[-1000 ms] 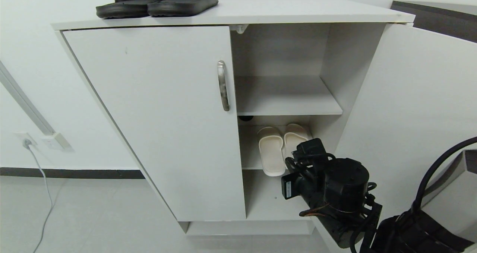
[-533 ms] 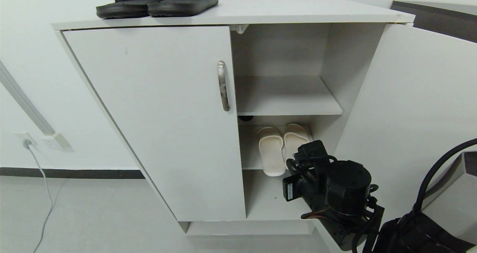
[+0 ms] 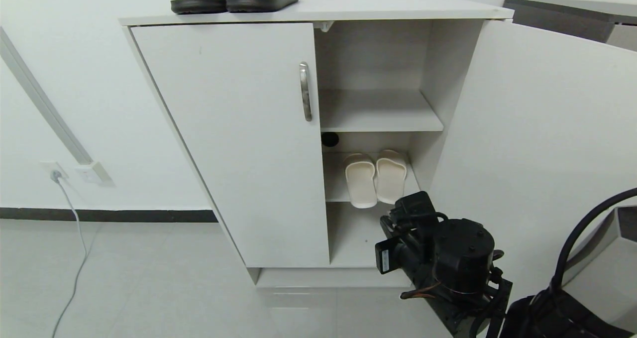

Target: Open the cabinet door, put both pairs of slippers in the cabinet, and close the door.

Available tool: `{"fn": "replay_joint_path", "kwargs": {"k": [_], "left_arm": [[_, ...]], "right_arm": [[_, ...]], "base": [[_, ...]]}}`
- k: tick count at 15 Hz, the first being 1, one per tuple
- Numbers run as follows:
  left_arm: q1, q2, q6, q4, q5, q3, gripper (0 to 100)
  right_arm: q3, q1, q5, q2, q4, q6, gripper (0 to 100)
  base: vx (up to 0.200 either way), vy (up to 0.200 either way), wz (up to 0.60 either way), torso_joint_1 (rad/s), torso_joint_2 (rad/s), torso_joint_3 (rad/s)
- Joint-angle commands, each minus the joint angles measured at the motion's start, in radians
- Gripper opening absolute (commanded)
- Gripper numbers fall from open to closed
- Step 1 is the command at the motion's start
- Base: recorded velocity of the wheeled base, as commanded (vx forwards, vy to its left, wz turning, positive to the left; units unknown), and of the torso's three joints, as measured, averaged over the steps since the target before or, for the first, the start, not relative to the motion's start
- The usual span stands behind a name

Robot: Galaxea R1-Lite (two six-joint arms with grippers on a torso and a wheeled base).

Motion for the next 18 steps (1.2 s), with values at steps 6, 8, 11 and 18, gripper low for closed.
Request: {"fn": "replay_joint_path", "kwargs": {"k": [6,8,11,18], "left_arm": [[0.0,0.001,-0.001,0.0,0.001,0.0,0],[0.0,0.001,-0.001,0.0,0.001,0.0,0],[0.0,0.001,0.001,0.0,-0.001,0.0,0],[0.0,0.001,0.006,0.0,-0.001,0.0,0]], "right_arm": [[0.011,0.0,0.001,0.004,-0.01,0.0,0],[0.011,0.0,-0.001,0.004,-0.018,-0.002,0],[0.014,0.0,-0.001,0.004,-0.018,-0.002,0],[0.017,0.0,0.001,0.004,-0.018,0.001,0]], "base": [[0.0,0.0,0.0,0.0,0.0,0.0],[0.0,0.0,0.0,0.0,0.0,0.0],[0.0,0.0,0.0,0.006,0.0,0.067],[0.0,0.0,0.0,0.003,0.0,0.17]]}}
